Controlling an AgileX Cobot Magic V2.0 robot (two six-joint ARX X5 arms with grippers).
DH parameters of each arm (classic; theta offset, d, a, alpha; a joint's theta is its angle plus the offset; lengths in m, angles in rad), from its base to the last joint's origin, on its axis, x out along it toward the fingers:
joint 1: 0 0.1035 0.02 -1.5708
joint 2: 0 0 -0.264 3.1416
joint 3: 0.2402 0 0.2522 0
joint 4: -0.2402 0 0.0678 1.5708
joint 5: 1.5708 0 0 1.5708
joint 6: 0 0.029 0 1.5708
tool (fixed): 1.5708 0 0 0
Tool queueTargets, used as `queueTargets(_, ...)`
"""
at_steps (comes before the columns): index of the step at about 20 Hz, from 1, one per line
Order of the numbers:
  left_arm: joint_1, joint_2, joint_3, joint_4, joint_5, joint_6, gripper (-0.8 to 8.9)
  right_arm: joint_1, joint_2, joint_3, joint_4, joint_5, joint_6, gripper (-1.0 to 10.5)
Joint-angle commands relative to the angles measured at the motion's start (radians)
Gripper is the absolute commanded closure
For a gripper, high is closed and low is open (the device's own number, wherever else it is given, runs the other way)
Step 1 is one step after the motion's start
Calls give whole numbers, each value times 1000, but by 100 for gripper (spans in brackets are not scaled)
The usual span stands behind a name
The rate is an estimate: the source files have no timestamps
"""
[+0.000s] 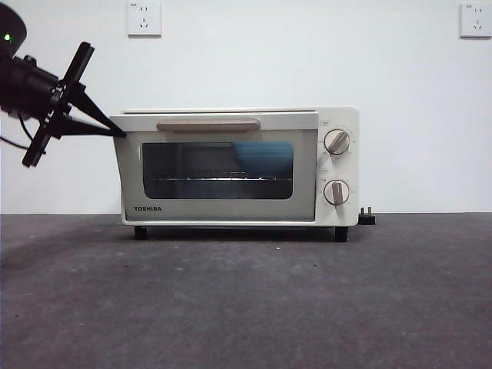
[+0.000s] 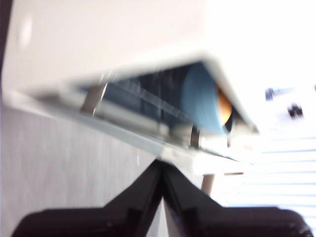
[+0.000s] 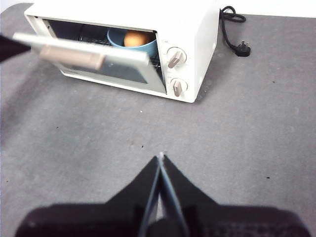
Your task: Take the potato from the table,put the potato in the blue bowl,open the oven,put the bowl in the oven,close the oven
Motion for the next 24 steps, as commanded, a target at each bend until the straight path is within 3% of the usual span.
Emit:
queueTargets(1, -2, -4, 31, 6, -61, -16, 821, 1, -1, -4, 11, 0, 11, 954)
queueTargets(4, -2, -4, 45, 30, -142, -1, 821, 1, 3, -4, 13, 0, 13, 954)
queueTargets(6, -2, -4, 45, 23, -145, 3, 821, 1, 10, -4, 13, 0, 14, 954)
queueTargets(15, -1, -18, 45, -12, 12, 28, 821, 1, 64, -4, 14, 7, 26, 948)
queueTargets(18, -3, -77, 45, -143, 6, 156, 821, 1, 63, -4, -11, 7, 45, 948)
queueTargets(20, -13, -151, 45, -290, -33, 318, 821, 1, 57, -4, -76, 8, 45, 948)
queueTargets(22, -15, -249, 45, -455, -133, 495, 821, 1, 47, -4, -149, 31, 44, 948)
queueTargets(24, -26, -364, 45, -579, -262, 602, 821, 1, 27, -4, -176, 69, 32, 948)
